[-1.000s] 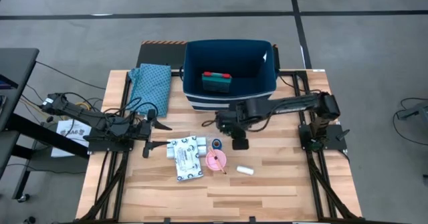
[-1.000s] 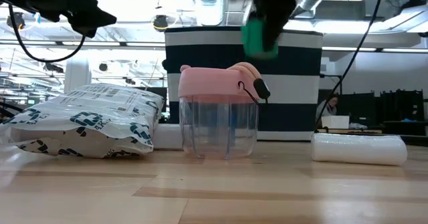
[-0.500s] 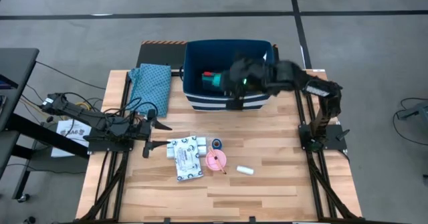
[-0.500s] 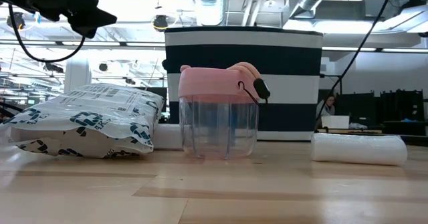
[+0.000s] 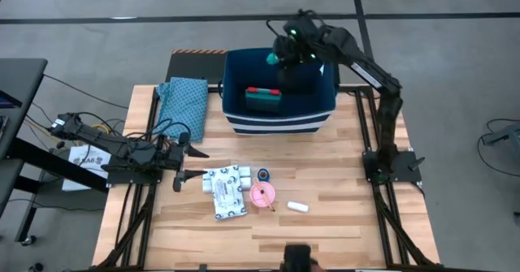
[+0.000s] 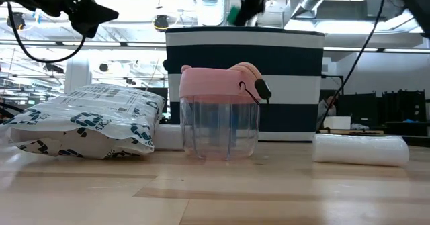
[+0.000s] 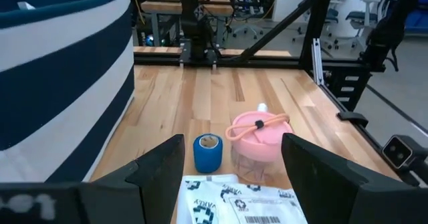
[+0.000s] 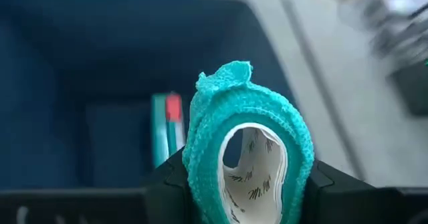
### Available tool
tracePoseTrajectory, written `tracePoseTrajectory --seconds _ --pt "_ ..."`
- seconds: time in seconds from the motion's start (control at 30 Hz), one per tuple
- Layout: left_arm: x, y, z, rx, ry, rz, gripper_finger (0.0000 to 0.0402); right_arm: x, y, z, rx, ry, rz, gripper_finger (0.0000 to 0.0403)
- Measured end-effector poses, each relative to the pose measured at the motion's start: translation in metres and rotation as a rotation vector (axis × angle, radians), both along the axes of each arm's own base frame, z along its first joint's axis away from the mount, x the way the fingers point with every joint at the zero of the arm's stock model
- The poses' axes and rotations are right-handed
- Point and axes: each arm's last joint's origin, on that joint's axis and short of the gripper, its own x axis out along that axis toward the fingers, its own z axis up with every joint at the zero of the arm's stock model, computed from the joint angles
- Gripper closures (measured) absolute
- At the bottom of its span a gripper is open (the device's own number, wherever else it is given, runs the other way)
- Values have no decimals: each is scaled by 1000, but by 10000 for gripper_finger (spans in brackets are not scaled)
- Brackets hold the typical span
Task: Pick & place medical supplies in basket/bin
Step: Put the green bandage into the blue bin
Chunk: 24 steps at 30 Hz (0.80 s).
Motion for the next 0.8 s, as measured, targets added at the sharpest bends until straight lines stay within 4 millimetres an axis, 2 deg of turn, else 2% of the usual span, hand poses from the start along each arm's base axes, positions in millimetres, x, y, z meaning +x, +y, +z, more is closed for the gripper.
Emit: tracePoseTrajectory --seconds 0.07,0.23,0.37,0.53,0.8 --pt "0 0 1 -4 -11 4 161 2 -23 -21 77 44 -14 269" --pt "0 1 2 -1 -17 41 161 19 -62 -76 265 104 -18 270" --pt "0 3 2 7 -19 88 161 27 -73 -98 331 125 -49 269" --pt "0 4 2 41 -20 140 161 48 -70 -132 411 183 -87 269" --pt "0 5 1 68 -16 155 161 72 -44 -144 377 239 -36 263"
